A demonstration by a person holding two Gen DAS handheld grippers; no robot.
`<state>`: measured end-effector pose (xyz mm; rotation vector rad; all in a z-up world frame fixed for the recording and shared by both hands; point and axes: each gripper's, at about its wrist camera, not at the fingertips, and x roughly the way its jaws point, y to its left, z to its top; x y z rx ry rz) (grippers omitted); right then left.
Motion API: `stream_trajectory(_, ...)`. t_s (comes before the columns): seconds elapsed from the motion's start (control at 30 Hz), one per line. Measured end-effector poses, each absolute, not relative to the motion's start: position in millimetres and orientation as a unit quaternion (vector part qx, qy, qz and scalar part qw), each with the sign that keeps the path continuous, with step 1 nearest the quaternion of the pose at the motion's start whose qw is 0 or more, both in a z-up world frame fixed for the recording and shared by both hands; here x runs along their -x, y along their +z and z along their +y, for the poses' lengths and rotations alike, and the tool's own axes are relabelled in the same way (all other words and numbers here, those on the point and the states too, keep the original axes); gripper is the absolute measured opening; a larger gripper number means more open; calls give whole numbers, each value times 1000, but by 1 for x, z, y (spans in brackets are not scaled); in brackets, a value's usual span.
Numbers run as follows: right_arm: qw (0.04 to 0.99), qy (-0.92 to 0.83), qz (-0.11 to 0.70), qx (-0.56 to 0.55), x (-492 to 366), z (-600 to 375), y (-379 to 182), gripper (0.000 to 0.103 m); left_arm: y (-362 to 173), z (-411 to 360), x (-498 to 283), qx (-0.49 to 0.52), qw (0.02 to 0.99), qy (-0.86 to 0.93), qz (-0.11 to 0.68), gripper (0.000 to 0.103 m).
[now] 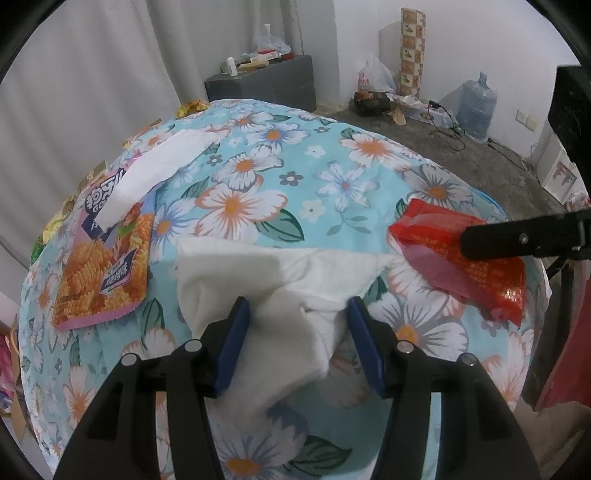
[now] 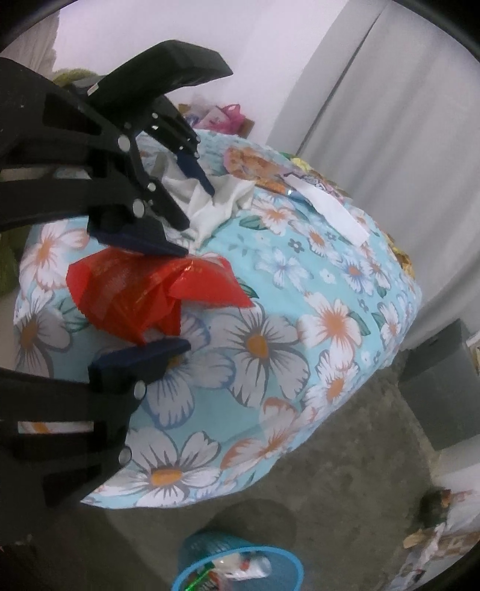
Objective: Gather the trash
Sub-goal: 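Carry wrapper and glove over the wastebasket and open both tools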
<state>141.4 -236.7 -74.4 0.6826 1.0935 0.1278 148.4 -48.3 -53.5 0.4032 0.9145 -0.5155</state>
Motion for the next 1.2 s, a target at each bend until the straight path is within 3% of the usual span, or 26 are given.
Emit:
stream_trajectory(0.23, 803, 70, 487, -336, -131, -243, -71, 27, -42, -35, -161, -147, 856, -242, 433, 14)
stream_trajectory(0.63, 833, 50, 371, -409, -95, -301, -44, 25, 35, -58, -181, -83, 860, -320, 389, 11)
stream_trajectory(0.93, 832, -140, 294, -449, -17, -411, -41, 26, 76, -208, -188, -73, 788, -487, 370, 11)
stream_trajectory(1.2, 764, -261, 273, -523, 23, -493, -96, 27, 25, -381, -189, -118, 685, -585, 418, 11)
